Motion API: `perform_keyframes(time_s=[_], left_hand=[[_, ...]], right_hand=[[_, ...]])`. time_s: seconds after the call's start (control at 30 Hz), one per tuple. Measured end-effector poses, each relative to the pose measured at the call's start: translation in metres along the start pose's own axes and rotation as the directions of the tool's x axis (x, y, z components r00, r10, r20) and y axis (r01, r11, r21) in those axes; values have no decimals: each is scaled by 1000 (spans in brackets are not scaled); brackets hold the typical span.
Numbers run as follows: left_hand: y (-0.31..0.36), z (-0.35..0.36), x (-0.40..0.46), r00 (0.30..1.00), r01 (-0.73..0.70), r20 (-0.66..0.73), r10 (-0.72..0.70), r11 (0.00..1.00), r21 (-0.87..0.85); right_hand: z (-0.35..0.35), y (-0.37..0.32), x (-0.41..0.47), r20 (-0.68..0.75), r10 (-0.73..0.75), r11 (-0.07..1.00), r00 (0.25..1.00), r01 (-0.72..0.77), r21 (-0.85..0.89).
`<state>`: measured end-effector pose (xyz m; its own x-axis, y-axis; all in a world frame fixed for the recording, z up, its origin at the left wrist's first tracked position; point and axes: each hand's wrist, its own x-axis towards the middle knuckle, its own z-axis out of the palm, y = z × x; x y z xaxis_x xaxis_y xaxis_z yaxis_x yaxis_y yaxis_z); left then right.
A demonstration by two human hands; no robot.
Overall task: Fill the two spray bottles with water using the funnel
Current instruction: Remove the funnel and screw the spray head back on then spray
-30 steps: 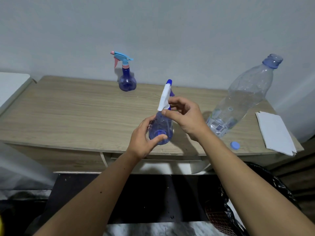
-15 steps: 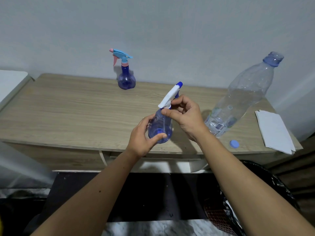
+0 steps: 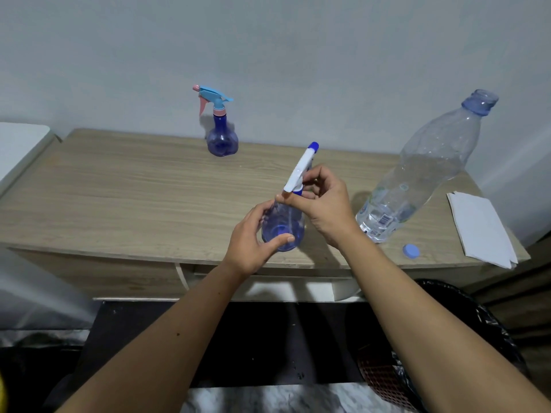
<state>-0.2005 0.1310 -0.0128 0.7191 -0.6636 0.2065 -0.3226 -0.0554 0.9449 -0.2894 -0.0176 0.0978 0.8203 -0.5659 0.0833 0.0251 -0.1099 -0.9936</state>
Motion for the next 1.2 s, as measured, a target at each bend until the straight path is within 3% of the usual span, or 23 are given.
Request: perform_keyframes(time_s=[0.23, 0.77, 0.97, 1.2], left_hand=[[3, 0, -1, 1000, -9, 1, 9, 1000, -13], [1, 3, -2, 1000, -17, -24, 17, 1000, 8], [1, 3, -3, 1000, 1, -29, -1, 1000, 13], [1, 4, -4, 1000, -4, -25, 5, 1000, 29]], right_hand=[[-10, 2, -2, 31, -2, 1000, 1000, 2, 20], [-3, -1, -5, -69, 29, 999, 997, -27, 22], [-9, -2, -6, 11, 14, 1000, 1000, -14, 5], [-4, -3, -3, 2, 20, 1000, 1000, -20, -2]])
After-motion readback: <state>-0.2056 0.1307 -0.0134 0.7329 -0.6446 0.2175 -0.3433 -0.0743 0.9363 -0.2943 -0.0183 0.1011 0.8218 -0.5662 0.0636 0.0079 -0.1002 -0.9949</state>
